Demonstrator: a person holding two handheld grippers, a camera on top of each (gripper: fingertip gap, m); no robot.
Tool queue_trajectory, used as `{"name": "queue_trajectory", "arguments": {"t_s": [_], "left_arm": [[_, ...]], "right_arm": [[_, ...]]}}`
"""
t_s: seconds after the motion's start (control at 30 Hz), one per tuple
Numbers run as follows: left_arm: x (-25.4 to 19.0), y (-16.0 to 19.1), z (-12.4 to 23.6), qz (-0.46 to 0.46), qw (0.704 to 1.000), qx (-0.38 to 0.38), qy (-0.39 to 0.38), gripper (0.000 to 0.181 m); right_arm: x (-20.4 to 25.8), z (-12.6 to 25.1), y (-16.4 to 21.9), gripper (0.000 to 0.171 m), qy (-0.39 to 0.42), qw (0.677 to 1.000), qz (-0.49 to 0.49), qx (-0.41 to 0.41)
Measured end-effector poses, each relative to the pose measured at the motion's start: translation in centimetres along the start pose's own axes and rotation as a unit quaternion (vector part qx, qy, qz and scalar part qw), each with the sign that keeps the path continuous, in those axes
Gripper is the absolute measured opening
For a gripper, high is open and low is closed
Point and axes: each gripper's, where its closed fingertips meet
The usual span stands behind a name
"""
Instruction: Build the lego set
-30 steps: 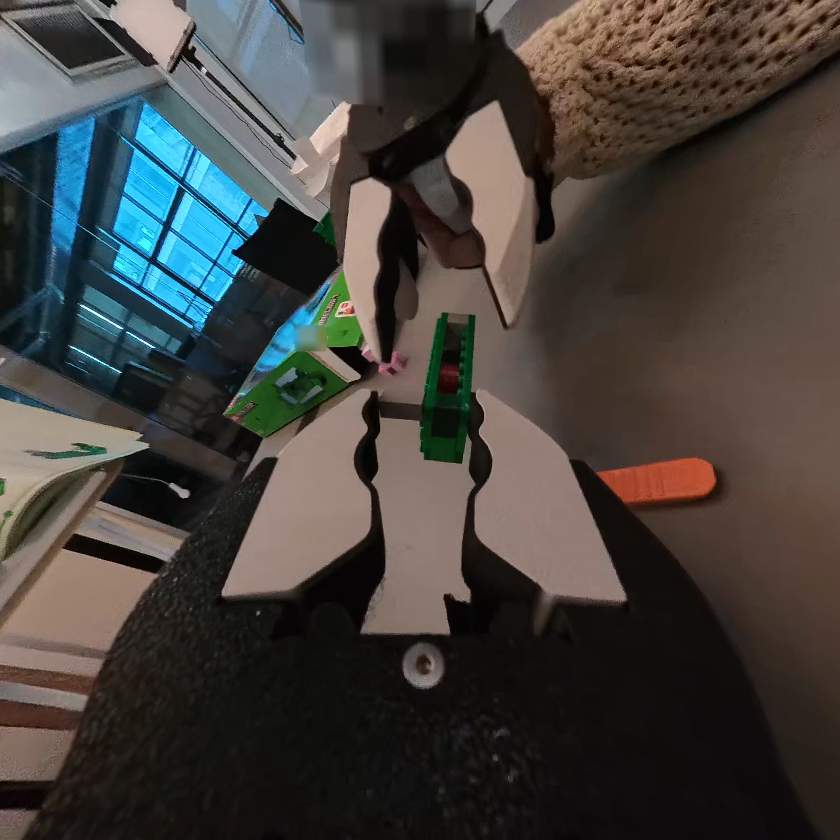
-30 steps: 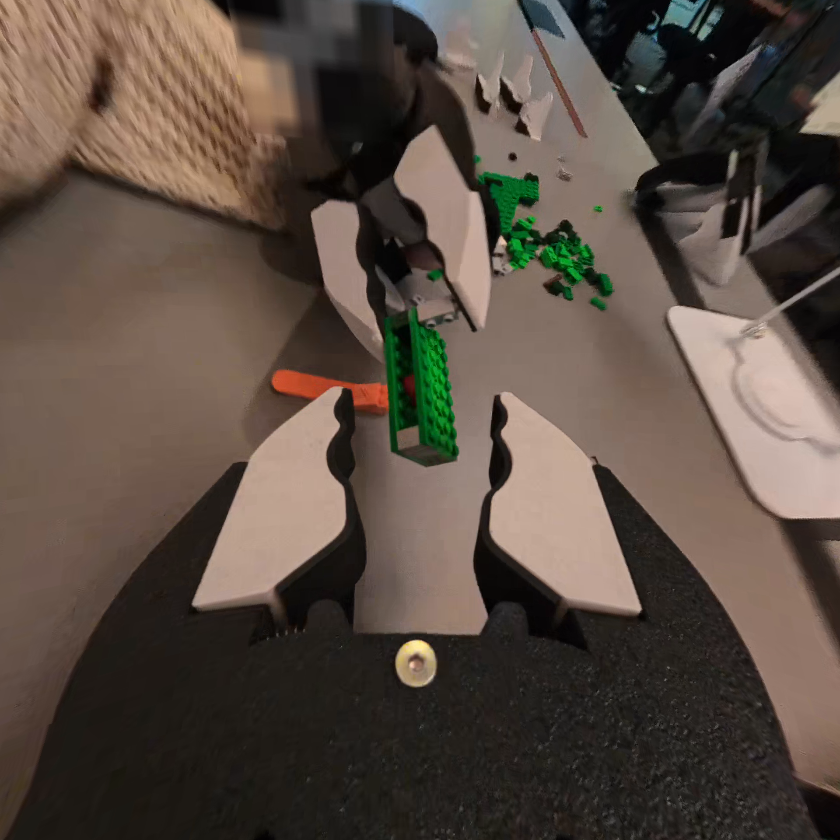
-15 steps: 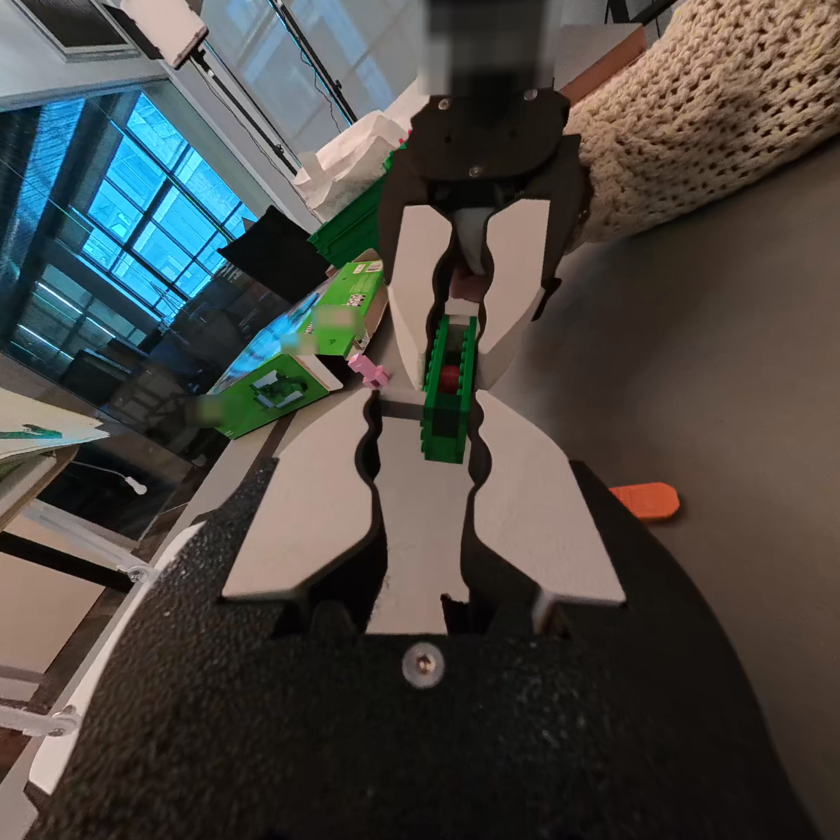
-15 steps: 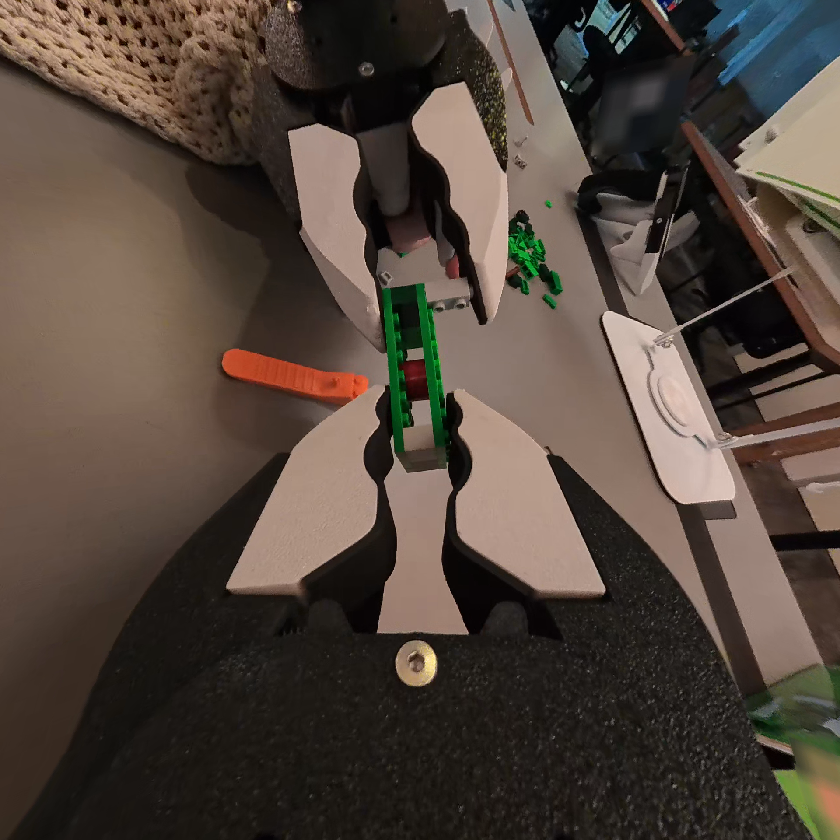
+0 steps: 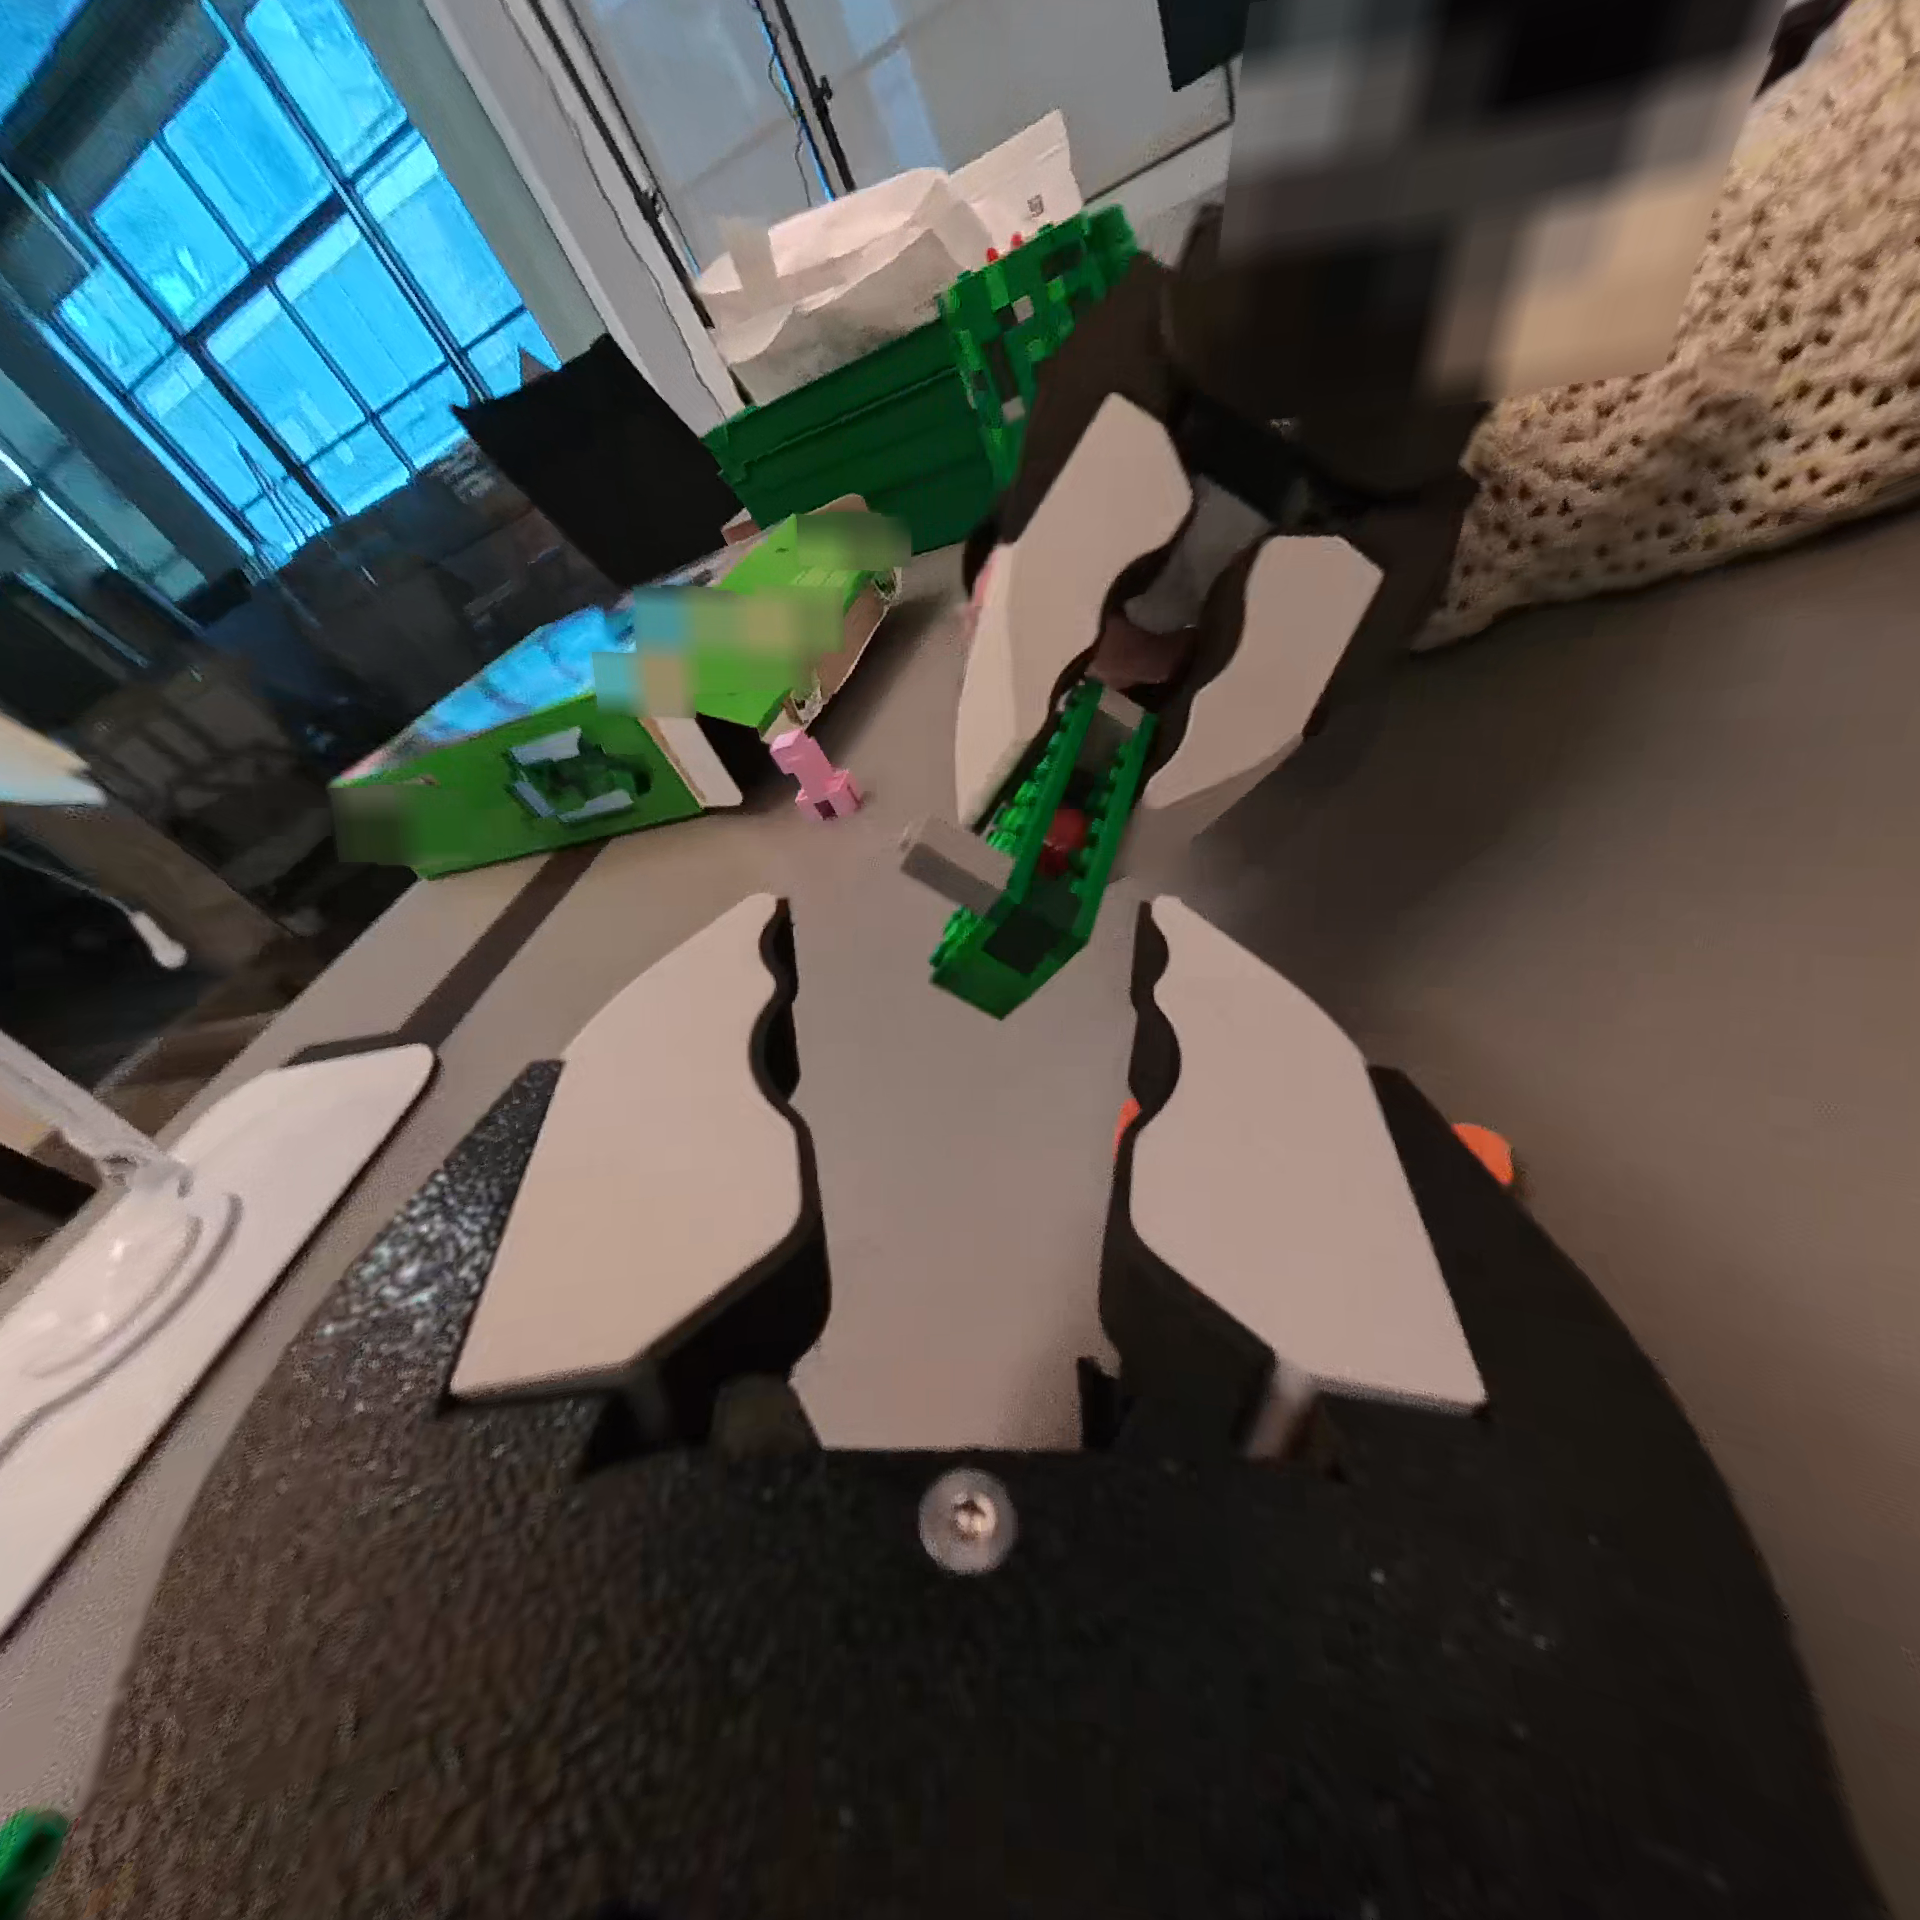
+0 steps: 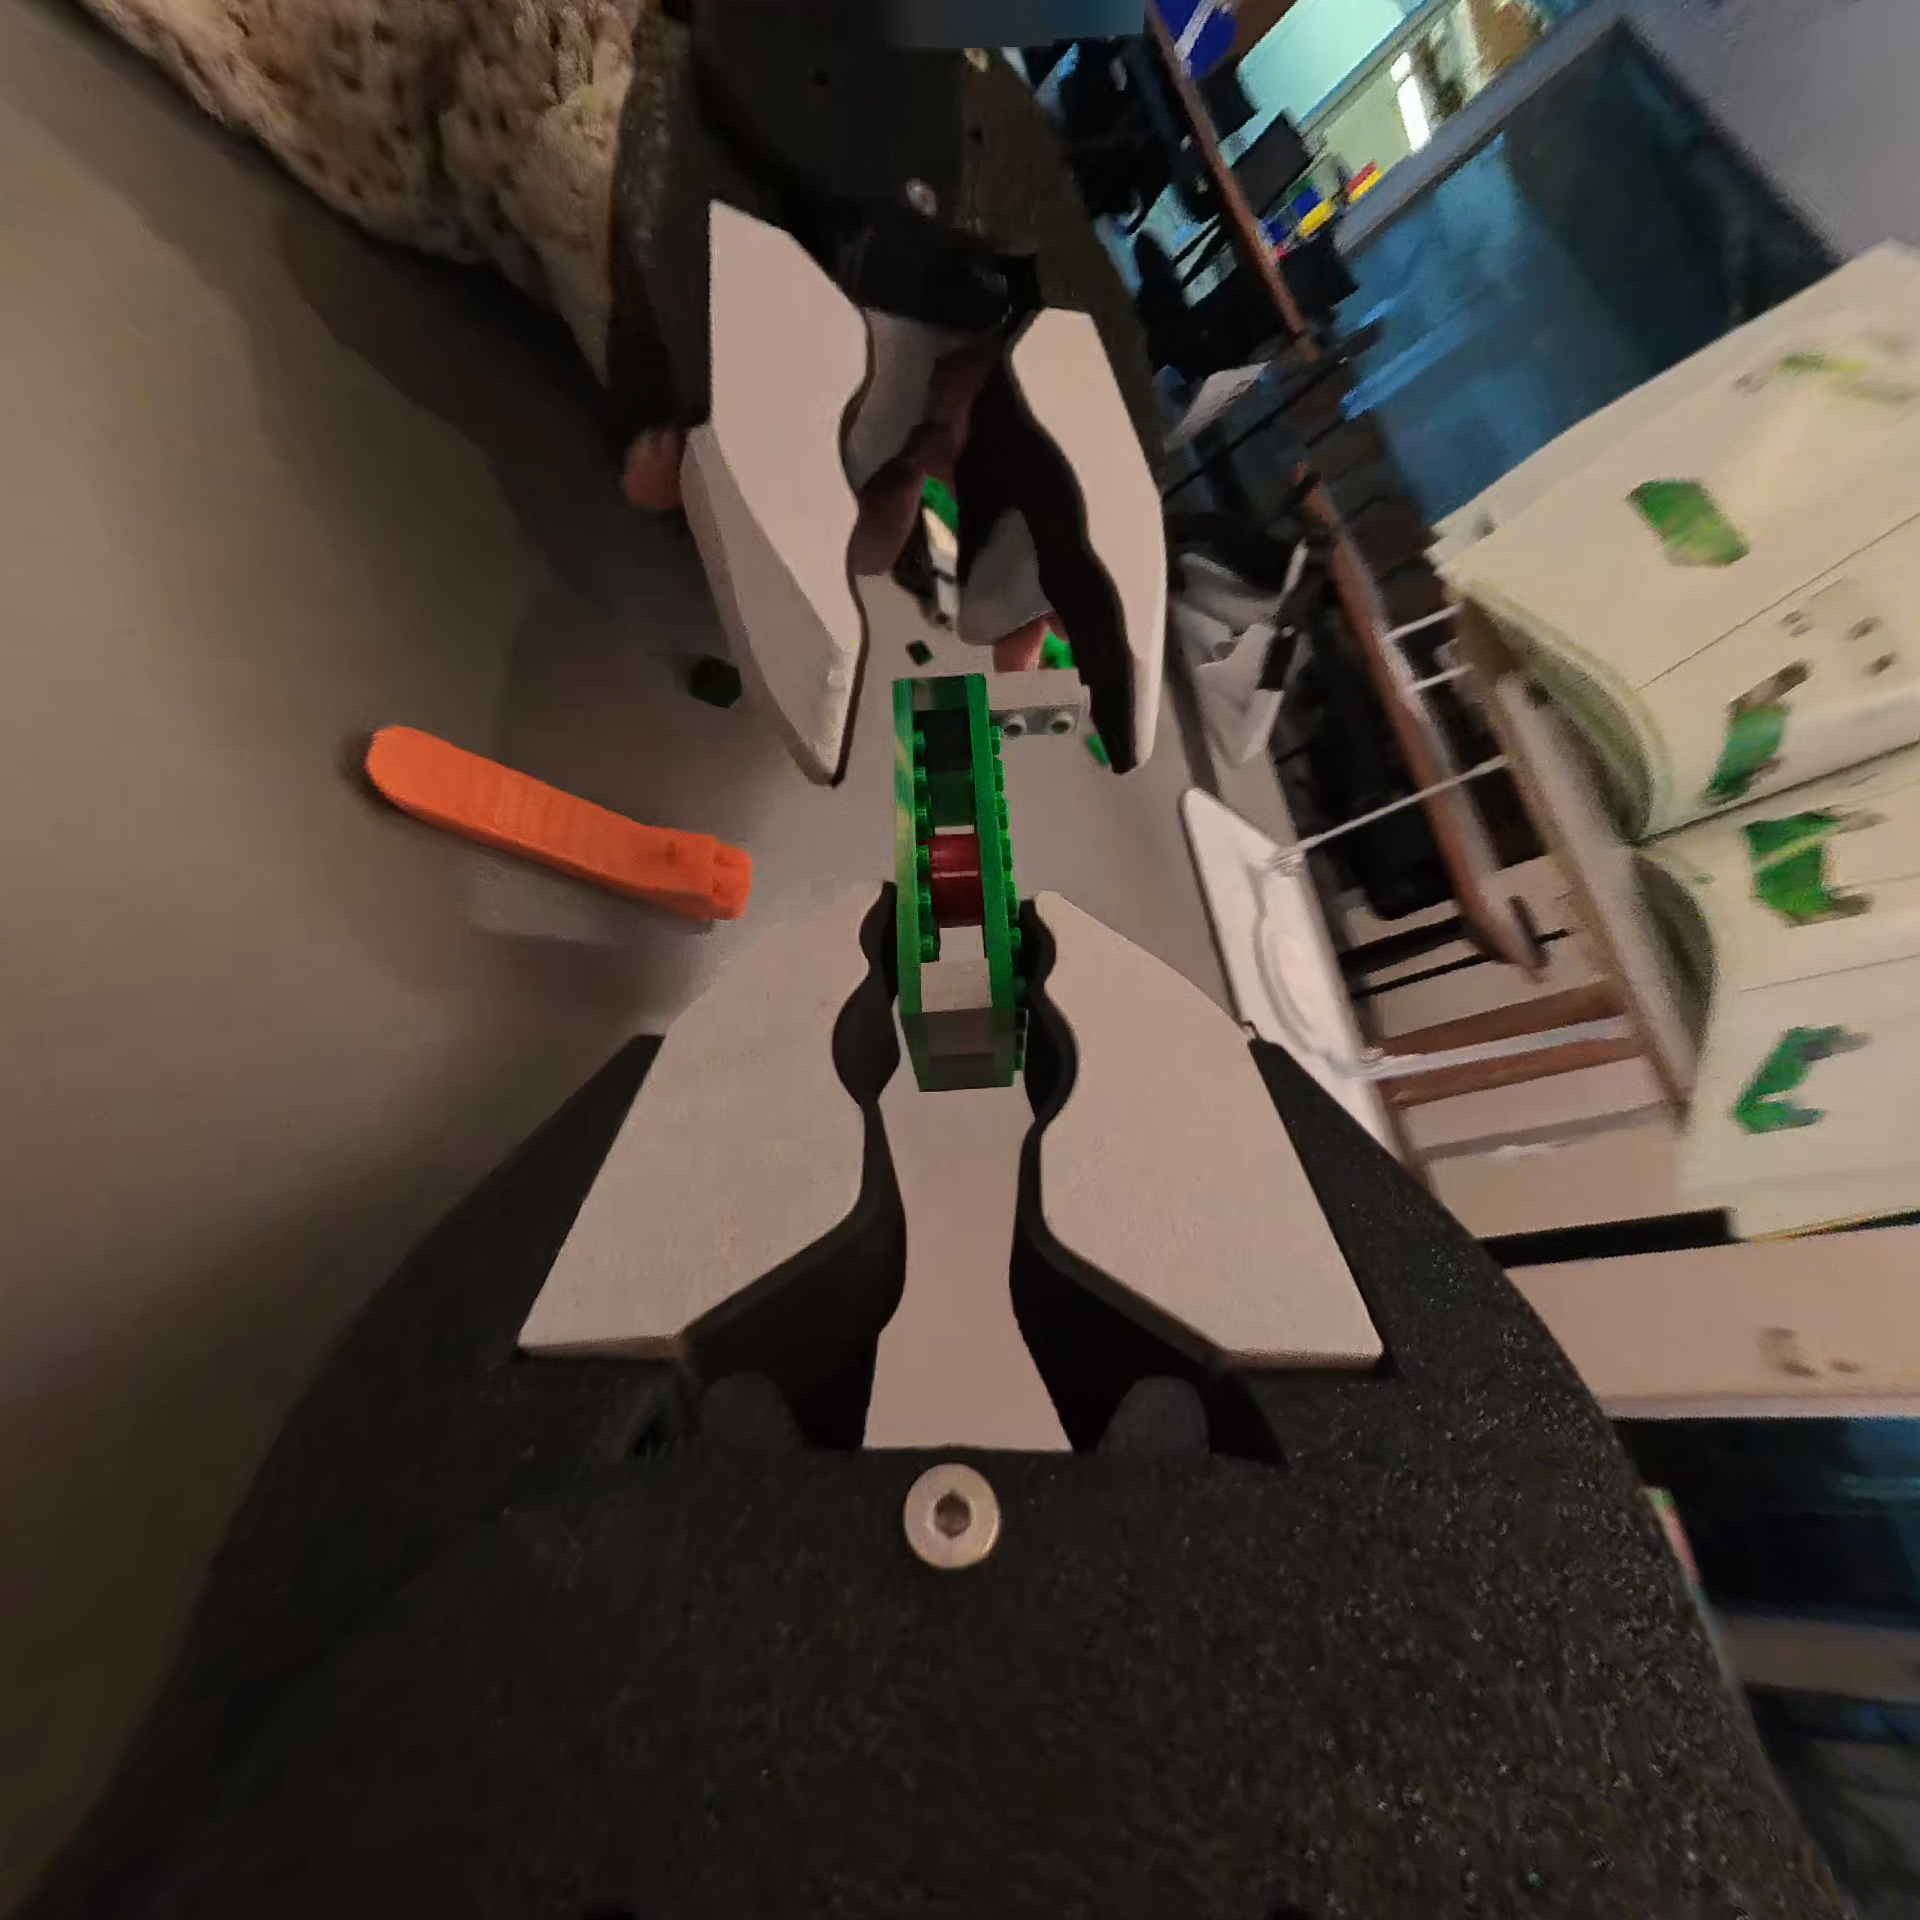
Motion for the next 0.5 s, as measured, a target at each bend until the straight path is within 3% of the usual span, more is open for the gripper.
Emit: {"name": "queue_trajectory", "arguments": {"t_s": [0.23, 0.33, 0.5], "left_arm": [[-1.1, 0.7, 0.1, 0.163, 0.984, 0.007, 0.070, 0.061], [-1.2, 0.6, 0.7, 0.180, 0.981, 0.001, 0.075, 0.039], [-2.0, 1.1, 1.4, 0.166, 0.981, 0.026, 0.096, 0.038]], "right_arm": [[-0.2, -0.5, -1.2, 0.020, 0.084, 0.983, 0.145, -0.077], [0.1, -1.1, -1.5, 0.020, 0.092, 0.977, 0.163, -0.098], [1.0, -1.1, -2.2, 0.021, 0.102, 0.967, 0.191, -0.132]]}}
Point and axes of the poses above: each gripper's, where its closed fingertips meet, z back along the fingers, y out of its underside, x = y × z across the jaws, and after that the axes turned 11 degrees about y, right-handed
